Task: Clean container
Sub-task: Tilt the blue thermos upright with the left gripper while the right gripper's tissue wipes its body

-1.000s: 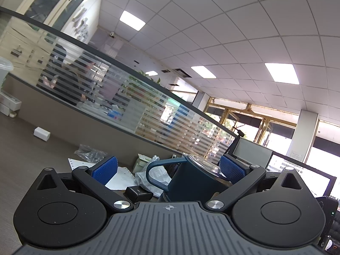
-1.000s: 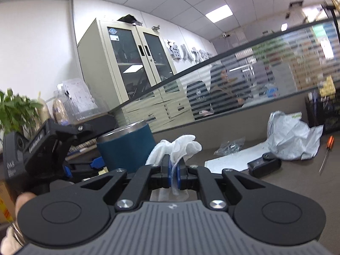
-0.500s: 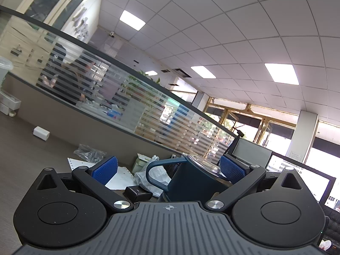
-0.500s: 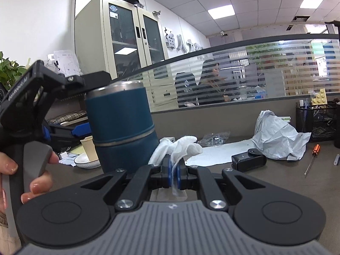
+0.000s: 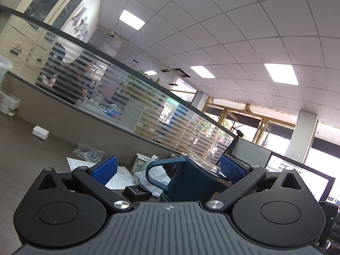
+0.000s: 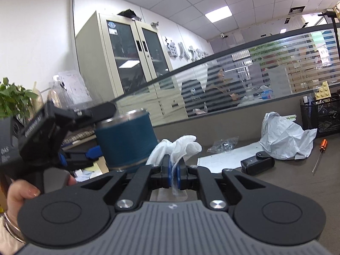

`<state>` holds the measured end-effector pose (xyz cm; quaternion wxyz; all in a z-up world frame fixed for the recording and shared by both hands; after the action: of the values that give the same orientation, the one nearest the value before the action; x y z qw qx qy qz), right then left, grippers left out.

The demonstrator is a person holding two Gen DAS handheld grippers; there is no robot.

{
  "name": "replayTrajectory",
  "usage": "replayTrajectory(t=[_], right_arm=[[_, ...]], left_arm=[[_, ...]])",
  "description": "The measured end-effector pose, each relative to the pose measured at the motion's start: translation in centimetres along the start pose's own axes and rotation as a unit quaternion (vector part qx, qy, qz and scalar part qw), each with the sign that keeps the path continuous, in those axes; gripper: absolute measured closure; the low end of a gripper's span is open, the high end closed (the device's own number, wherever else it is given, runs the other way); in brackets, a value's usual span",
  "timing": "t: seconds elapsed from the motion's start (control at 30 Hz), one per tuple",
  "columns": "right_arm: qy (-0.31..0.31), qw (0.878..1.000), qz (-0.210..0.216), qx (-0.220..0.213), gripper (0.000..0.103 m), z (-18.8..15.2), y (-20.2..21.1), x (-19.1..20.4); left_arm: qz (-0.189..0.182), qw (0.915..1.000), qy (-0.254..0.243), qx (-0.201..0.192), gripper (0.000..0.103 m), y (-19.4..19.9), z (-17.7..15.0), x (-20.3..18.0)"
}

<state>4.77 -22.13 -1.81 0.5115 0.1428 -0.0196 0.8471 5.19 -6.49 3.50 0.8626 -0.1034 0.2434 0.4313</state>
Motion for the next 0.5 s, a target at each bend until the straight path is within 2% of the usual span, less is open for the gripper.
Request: replayTrajectory(t=[0.5], right_arm=[[-0.001, 0.999, -0.011, 0.037, 0.093, -2.5, -0.7, -0.3]], left_arm=[[0.001, 1.0000, 0.000, -0.001, 0.000, 0.2, -0.1, -0.1]])
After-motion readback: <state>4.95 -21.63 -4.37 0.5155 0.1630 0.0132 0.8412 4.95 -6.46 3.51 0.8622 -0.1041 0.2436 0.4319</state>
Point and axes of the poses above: each gripper's, at about its wrist camera, not at the fingertips, and y roughly against the way its jaws point, x to its left, z to its top, the point moved 9 cm from there along -y, roughly the way its jaws point, and after that the axes turned 4 degrees about y, right-handed, at the moved point
